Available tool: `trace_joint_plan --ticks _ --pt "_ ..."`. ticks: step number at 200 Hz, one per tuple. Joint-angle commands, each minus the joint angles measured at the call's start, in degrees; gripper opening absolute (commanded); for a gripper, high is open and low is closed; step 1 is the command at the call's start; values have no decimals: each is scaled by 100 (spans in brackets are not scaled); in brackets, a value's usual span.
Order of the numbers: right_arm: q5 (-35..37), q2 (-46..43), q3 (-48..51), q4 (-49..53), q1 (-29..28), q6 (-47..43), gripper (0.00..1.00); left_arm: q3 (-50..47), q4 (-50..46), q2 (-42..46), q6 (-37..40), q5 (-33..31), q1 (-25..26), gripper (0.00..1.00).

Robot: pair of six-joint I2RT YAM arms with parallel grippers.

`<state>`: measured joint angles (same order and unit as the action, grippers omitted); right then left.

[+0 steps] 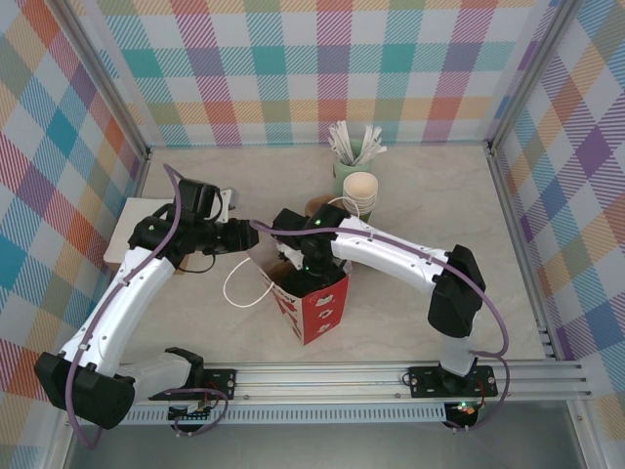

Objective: Pack the takeout coffee

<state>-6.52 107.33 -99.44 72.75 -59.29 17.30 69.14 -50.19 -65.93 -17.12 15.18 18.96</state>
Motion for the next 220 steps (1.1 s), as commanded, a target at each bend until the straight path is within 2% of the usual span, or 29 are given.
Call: trace_joint_plan --ticks 1,220 --pt "-1 75 21 125 -30 -9 86 -33 1 11 10 -20 -59 43" --pt "37 35 434 -297 -24 -124 86 -33 -17 -12 19 -60 -59 43"
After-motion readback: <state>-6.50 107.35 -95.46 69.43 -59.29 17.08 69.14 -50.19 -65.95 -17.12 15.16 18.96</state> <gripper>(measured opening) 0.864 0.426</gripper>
